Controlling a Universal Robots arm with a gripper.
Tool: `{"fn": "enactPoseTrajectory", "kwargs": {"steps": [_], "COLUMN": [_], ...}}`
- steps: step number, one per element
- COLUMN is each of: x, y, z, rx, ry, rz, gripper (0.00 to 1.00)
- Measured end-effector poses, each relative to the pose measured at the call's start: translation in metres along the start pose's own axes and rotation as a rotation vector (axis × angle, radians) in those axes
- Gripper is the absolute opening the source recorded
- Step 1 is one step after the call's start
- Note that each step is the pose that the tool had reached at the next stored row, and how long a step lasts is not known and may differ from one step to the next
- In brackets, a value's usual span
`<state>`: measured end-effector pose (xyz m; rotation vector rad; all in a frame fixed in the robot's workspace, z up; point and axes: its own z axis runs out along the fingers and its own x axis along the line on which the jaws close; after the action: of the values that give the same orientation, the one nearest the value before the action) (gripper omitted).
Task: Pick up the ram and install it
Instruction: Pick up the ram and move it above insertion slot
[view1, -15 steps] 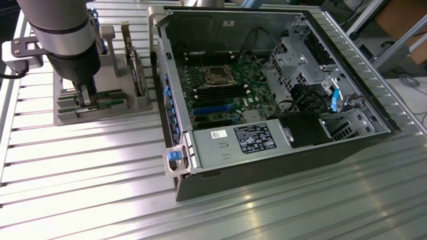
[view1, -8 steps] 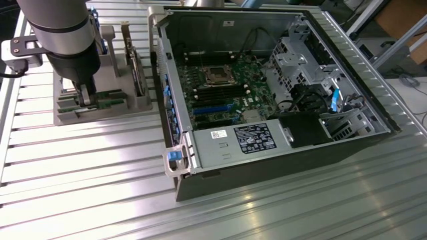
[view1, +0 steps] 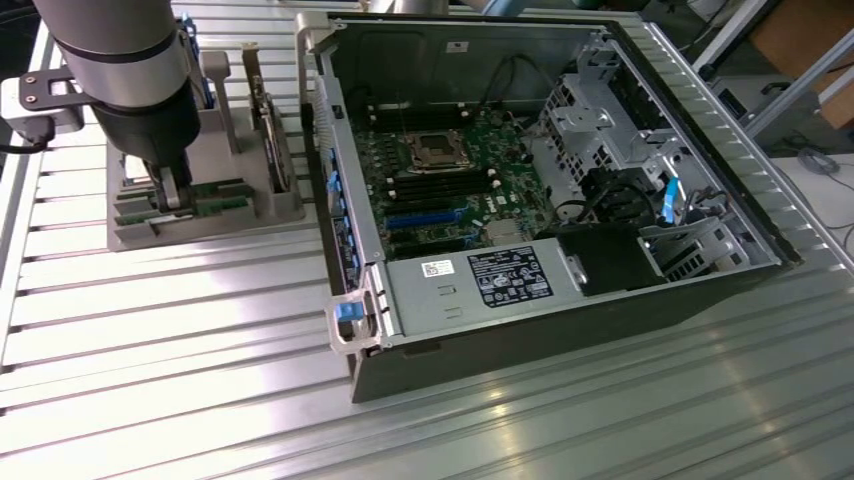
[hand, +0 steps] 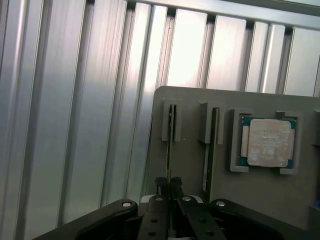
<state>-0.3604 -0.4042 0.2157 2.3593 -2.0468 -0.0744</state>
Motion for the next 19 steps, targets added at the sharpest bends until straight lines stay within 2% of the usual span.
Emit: {"fn": "enactPoseTrajectory", "kwargs": {"steps": [19], "x": [-0.0002], "y": [0.0004], "z": [-0.0081], "rx": [-0.0001], "ry": [0.0001], "rz": [0.0], "gripper": [0.13]}}
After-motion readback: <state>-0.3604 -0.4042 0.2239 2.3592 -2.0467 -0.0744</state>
